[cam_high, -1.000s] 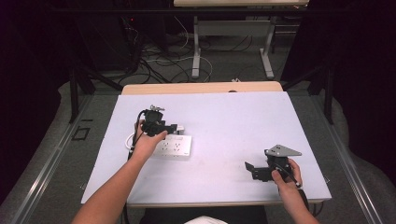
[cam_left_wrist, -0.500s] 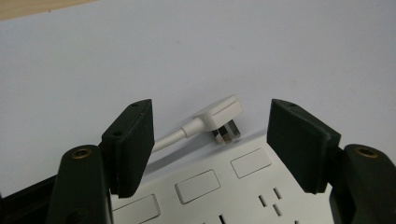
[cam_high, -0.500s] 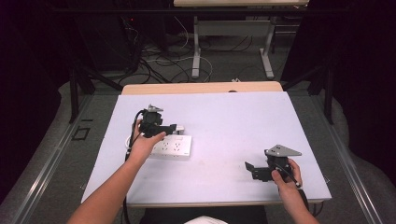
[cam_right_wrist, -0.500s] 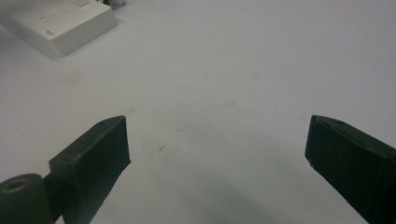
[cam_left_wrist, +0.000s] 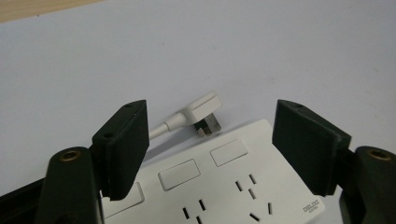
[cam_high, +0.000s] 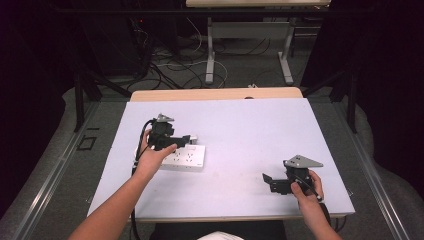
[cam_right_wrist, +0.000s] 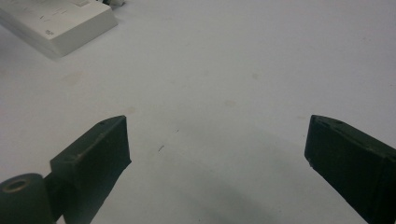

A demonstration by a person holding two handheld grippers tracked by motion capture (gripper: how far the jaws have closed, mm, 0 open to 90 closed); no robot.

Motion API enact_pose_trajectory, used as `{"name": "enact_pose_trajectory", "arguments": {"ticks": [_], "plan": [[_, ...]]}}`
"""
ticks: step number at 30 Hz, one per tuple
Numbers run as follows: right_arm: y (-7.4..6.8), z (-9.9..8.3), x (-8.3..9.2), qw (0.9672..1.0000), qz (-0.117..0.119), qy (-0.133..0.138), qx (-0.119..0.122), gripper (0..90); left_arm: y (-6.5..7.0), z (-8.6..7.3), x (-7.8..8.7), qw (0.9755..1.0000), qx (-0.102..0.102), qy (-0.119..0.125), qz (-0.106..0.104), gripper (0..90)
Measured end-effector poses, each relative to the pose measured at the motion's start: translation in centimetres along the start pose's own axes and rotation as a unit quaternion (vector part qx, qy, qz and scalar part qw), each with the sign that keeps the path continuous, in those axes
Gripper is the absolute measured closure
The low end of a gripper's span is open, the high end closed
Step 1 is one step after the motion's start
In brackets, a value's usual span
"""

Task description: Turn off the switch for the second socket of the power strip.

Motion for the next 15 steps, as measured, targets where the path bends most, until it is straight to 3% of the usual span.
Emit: {"name": "enact_pose_trajectory", "arguments": {"ticks": [4, 9, 15], "plan": [[0.0, 0.0, 0.0, 1.0000, 0.002, -0.001, 0.000, 6.1, 0.2, -0.1, 0.4, 0.9999, 0.011, 0.006, -0.002, 18.3], [-0.1, 0.0, 0.0, 1.0000, 0.002, -0.002, -0.001, 6.2, 0.1, -0.3, 0.9, 1.0000, 0.000, 0.009, 0.001, 14.6], [0.0, 0.0, 0.0, 1.0000, 0.002, -0.002, 0.001, 6.4, 0.1, -1.0, 1.4, 0.9999, 0.005, 0.011, -0.005, 5.6]]}}
Point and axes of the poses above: each handheld gripper's, and its own axes: x roughly backward along the jaws, z roughly out of its top, y roughly to its right, the point moved 4 cm from there along -x, roughly forward along the jaws, and after that the axes turned 1 degree about y, right-handed, at the moved point
